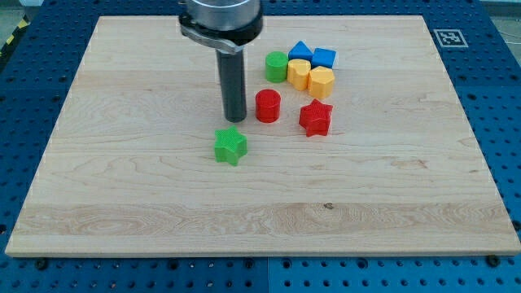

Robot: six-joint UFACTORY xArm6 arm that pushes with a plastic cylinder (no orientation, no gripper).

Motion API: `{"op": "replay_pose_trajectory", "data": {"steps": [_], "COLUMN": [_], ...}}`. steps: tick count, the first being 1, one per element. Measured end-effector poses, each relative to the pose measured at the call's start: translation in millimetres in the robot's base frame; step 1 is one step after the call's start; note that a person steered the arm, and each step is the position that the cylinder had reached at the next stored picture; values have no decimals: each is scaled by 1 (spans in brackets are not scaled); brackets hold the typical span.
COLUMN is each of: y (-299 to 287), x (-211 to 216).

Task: Move the red blocks towards top

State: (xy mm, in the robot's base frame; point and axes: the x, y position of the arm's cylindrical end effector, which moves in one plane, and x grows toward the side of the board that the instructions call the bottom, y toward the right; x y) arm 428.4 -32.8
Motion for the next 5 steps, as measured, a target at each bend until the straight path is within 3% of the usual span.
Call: {"op": "replay_pose_trajectory", "data": {"steps": [2, 5], "y": [26, 27], "x": [-7, -63]}}
